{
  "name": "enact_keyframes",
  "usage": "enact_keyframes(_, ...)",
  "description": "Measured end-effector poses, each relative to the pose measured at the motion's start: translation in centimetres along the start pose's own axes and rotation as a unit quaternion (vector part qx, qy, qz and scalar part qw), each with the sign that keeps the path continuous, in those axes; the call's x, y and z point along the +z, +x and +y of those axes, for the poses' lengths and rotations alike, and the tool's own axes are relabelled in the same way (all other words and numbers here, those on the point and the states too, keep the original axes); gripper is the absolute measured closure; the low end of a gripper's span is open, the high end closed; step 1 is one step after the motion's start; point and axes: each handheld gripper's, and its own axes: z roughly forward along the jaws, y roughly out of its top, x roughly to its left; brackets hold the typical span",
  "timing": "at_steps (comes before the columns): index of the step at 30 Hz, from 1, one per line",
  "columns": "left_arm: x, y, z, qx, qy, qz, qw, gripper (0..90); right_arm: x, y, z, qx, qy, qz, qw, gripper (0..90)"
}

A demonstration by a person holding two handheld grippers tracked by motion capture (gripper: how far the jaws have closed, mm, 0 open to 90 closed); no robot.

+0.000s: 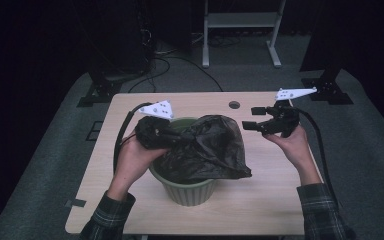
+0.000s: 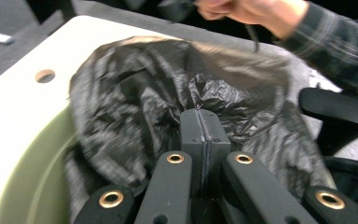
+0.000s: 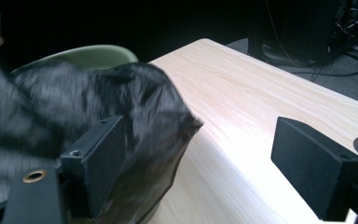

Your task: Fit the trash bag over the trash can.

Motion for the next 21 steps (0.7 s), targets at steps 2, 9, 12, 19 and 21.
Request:
enact_keyframes(2, -0.5, 0.4, -0.6, -0.007, -0.002, 0.006, 1.0000, 90.0, -0.3, 0.3, -0.5, -0.002, 0.000, 0.002, 1.0000, 16.1)
enact_keyframes(9, -1.8, 1.3, -2.6, -0.027, 0.000, 0.020, 0.9994, 90.0, -1.2, 1.7, -2.4, -0.007, 0.001, 0.012, 0.9999, 16.1)
enact_keyframes(12, -2.3, 1.5, -3.2, -0.035, -0.003, 0.024, 0.9991, 90.0, -1.6, 2.6, -3.3, -0.012, 0.005, 0.020, 0.9997, 16.2)
enact_keyframes(19, -2.9, 1.7, -4.0, -0.045, -0.007, 0.029, 0.9986, 90.0, -2.2, 4.2, -4.9, -0.017, 0.005, 0.041, 0.9990, 16.3)
enact_keyframes(21, -3.1, 1.7, -4.2, -0.046, -0.007, 0.030, 0.9984, 90.0, -2.4, 4.6, -5.6, -0.018, 0.008, 0.046, 0.9988, 16.5)
